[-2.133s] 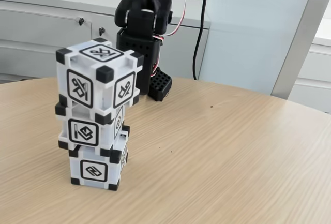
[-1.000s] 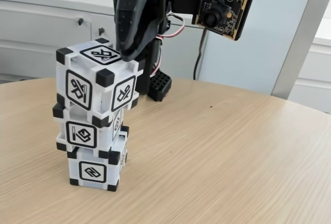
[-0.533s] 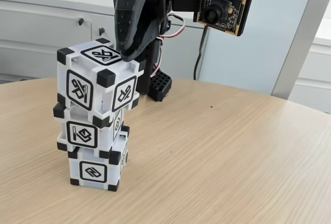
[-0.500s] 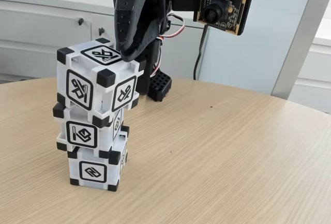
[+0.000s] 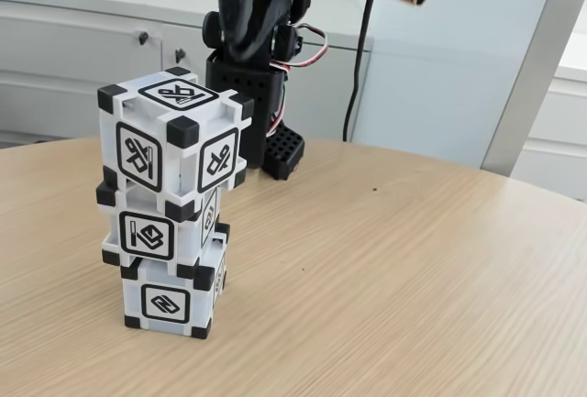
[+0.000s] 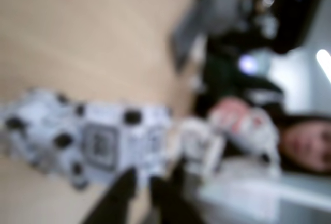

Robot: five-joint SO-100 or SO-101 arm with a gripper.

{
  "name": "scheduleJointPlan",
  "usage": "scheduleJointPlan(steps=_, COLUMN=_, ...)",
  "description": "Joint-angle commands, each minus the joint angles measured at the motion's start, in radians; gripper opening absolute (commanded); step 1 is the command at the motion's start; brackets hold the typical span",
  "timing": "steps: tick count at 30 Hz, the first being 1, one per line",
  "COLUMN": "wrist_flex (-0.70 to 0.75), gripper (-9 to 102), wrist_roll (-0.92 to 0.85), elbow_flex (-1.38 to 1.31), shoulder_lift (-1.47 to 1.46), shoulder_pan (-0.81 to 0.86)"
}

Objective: Stack cubes from left to right.

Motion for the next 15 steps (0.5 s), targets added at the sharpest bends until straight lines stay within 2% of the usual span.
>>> scheduleJointPlan(steps=1, wrist_flex=0.078, gripper=0, wrist_roll=-0.025, elbow_flex=-0.101, shoulder_lift=0.061, shoulder_pan=0.002)
scheduleJointPlan(steps=11, wrist_flex=0.094, gripper=0, wrist_roll=-0.061, elbow_flex=-0.094, shoulder_lift=0.063, shoulder_pan=0.002)
scheduleJointPlan(steps=15, wrist_flex=0.091, gripper=0, wrist_roll=-0.115, elbow_flex=0.011, shoulder_lift=0.063, shoulder_pan=0.002)
